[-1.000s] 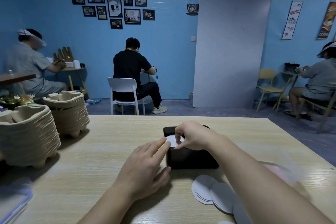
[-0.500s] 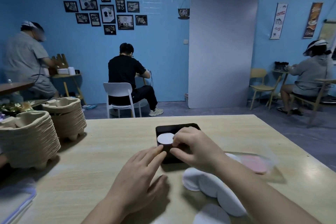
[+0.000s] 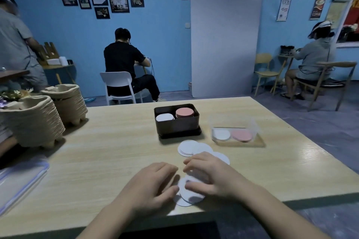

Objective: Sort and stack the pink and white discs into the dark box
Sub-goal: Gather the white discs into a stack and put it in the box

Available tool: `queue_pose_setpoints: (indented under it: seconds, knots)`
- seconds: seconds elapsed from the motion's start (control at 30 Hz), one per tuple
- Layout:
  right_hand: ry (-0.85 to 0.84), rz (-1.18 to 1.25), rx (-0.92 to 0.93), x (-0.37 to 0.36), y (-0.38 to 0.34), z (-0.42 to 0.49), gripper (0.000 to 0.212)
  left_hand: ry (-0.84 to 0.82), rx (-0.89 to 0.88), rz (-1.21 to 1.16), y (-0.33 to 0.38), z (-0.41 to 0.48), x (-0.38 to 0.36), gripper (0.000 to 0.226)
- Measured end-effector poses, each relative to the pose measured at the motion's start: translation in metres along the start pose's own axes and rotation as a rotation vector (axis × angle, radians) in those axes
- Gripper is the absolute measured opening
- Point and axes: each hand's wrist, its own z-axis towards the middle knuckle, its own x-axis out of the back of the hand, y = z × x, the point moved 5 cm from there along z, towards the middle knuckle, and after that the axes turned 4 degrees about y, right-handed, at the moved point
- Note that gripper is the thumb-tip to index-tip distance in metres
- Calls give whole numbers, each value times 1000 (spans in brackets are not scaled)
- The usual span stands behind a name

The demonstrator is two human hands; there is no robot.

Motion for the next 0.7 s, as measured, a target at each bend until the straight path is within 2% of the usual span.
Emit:
queue_pose_setpoints:
  seconds: [0.17,0.4,0.7]
  knots:
    - [-118,-7,-9,0,1,-20,64,-73,-88,9,10,-5,-2,66]
    - [-82,-41,-74,2,9,-14,46,-55,-40,34,6,5,0,58]
    - [-91,-110,-113,-2,27,14,52,-56,-13,44,-18,31,0,56]
